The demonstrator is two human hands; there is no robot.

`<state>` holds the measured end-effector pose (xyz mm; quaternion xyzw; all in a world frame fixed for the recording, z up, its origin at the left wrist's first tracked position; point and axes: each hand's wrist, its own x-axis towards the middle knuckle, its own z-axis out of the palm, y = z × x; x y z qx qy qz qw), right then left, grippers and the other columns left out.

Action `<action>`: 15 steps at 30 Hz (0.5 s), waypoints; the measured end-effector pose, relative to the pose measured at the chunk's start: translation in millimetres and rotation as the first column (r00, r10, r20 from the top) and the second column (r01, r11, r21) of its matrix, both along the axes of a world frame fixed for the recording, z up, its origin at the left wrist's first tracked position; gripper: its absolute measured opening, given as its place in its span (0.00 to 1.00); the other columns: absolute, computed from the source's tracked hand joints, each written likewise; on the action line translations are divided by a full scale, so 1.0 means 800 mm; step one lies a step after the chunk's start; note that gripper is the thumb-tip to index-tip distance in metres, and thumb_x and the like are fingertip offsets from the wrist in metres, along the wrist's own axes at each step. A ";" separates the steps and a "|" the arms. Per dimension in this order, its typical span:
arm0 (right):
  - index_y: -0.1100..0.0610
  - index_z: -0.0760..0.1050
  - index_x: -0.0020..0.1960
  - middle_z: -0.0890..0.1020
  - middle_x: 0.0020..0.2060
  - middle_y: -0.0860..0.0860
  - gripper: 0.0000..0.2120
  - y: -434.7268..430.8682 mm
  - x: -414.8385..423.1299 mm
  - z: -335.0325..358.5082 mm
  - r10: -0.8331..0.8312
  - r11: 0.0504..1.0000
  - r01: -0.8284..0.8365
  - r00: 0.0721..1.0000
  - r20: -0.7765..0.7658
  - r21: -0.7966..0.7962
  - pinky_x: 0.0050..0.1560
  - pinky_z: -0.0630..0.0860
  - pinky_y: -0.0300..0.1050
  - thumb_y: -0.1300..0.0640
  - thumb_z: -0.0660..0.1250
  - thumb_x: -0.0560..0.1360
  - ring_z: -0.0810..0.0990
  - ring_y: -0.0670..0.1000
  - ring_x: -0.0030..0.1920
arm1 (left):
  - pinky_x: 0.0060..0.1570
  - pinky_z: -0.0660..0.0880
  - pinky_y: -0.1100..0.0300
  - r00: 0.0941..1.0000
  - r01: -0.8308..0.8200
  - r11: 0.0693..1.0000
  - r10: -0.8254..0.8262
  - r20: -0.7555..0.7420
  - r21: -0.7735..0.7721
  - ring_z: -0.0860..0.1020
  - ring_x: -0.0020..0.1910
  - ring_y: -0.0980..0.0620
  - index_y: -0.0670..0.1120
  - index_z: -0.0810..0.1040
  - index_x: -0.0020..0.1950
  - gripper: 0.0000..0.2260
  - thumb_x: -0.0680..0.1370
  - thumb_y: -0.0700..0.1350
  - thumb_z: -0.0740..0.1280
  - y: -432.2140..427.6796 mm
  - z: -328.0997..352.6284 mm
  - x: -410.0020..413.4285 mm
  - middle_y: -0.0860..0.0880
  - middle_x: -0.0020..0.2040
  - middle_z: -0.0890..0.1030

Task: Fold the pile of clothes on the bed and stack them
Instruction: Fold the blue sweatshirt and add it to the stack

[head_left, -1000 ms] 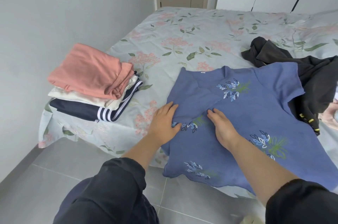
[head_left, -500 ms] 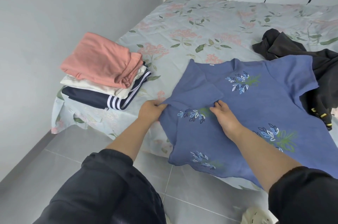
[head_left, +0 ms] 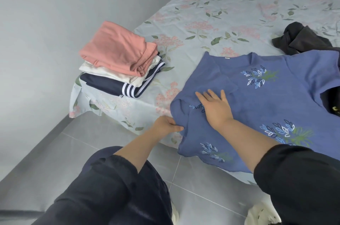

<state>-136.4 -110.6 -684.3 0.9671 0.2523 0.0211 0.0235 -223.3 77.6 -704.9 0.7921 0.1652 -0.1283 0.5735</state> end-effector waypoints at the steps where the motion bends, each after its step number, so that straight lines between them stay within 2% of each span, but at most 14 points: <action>1: 0.52 0.49 0.78 0.61 0.75 0.50 0.34 -0.001 0.001 -0.002 -0.017 1.000 0.017 0.999 -0.028 0.015 0.74 0.42 0.57 0.67 0.55 0.76 0.56 0.50 0.75 | 0.38 0.73 0.72 0.999 -0.034 0.999 0.035 0.014 -0.040 0.77 0.37 0.60 0.36 0.82 0.49 0.05 0.73 0.34 0.71 -0.003 -0.003 0.000 0.46 0.42 0.81; 3: 0.54 0.55 0.76 0.66 0.72 0.49 0.30 -0.003 0.002 -0.004 -0.061 0.996 0.064 0.997 -0.048 0.067 0.74 0.45 0.54 0.67 0.56 0.76 0.61 0.48 0.73 | 0.42 0.73 0.67 0.993 -0.116 0.989 0.118 0.021 -0.095 0.77 0.38 0.54 0.38 0.79 0.47 0.03 0.74 0.34 0.69 -0.002 -0.005 0.002 0.45 0.41 0.78; 4: 0.55 0.59 0.75 0.68 0.71 0.49 0.27 -0.004 0.003 -0.005 -0.068 0.994 0.071 0.997 -0.040 0.085 0.74 0.46 0.53 0.66 0.56 0.76 0.64 0.48 0.72 | 0.46 0.73 0.62 0.988 -0.149 0.983 0.151 0.014 -0.110 0.76 0.41 0.50 0.39 0.77 0.45 0.02 0.75 0.34 0.68 0.002 -0.004 0.004 0.43 0.42 0.77; 6: 0.56 0.69 0.68 0.75 0.64 0.50 0.20 -0.006 0.008 -0.005 -0.071 0.993 0.072 0.997 -0.018 0.094 0.73 0.48 0.51 0.66 0.56 0.77 0.70 0.50 0.66 | 0.51 0.76 0.55 0.985 -0.172 0.972 0.173 -0.005 -0.163 0.76 0.43 0.47 0.40 0.74 0.41 0.05 0.75 0.33 0.66 0.016 -0.002 0.002 0.42 0.43 0.77; 8: 0.57 0.75 0.56 0.80 0.51 0.52 0.13 -0.005 0.014 0.001 -0.085 0.993 0.085 0.996 -0.012 0.081 0.72 0.50 0.49 0.66 0.56 0.75 0.77 0.54 0.55 | 0.48 0.80 0.57 0.990 -0.138 0.968 0.136 -0.024 -0.207 0.80 0.42 0.49 0.42 0.75 0.41 0.06 0.76 0.33 0.66 0.033 0.005 -0.004 0.43 0.44 0.79; 10: 0.59 0.76 0.47 0.79 0.39 0.53 0.11 -0.004 0.020 0.008 -0.089 0.994 0.087 0.996 0.021 0.071 0.72 0.50 0.48 0.68 0.57 0.73 0.76 0.56 0.42 | 0.43 0.80 0.60 0.999 -0.040 0.986 0.034 -0.040 -0.160 0.81 0.40 0.51 0.42 0.75 0.43 0.06 0.76 0.32 0.67 0.050 0.011 -0.010 0.44 0.43 0.80; 12: 0.61 0.76 0.44 0.75 0.33 0.54 0.10 -0.006 0.024 0.012 -0.069 0.992 0.058 0.992 0.103 0.110 0.72 0.48 0.48 0.69 0.57 0.72 0.72 0.56 0.37 | 0.42 0.80 0.59 0.989 0.116 0.993 -0.113 -0.098 0.017 0.80 0.40 0.50 0.41 0.75 0.45 0.05 0.75 0.31 0.66 0.060 0.020 -0.010 0.45 0.42 0.79; 13: 0.62 0.75 0.44 0.75 0.34 0.54 0.10 -0.010 0.026 0.011 -0.052 0.991 0.036 0.990 0.131 0.125 0.73 0.48 0.49 0.70 0.57 0.72 0.72 0.56 0.38 | 0.45 0.79 0.56 0.967 0.229 0.957 -0.202 -0.158 0.177 0.80 0.41 0.47 0.40 0.75 0.47 0.05 0.74 0.31 0.65 0.061 0.025 -0.007 0.44 0.41 0.78; 14: 0.62 0.75 0.46 0.77 0.38 0.55 0.09 -0.014 0.026 0.011 -0.024 0.993 0.008 0.992 0.128 0.121 0.73 0.48 0.49 0.69 0.57 0.72 0.74 0.57 0.43 | 0.45 0.77 0.55 0.933 0.345 0.863 -0.275 -0.231 0.369 0.80 0.42 0.45 0.39 0.76 0.48 0.05 0.74 0.32 0.65 0.058 0.031 -0.002 0.44 0.40 0.78; 15: 0.62 0.75 0.49 0.78 0.45 0.56 0.10 -0.019 0.025 0.010 0.015 0.994 -0.025 0.995 0.098 0.105 0.73 0.47 0.50 0.69 0.58 0.72 0.75 0.57 0.51 | 0.44 0.76 0.56 0.910 0.412 0.719 -0.291 -0.296 0.560 0.80 0.44 0.44 0.40 0.76 0.50 0.06 0.74 0.34 0.64 0.050 0.039 0.004 0.46 0.40 0.78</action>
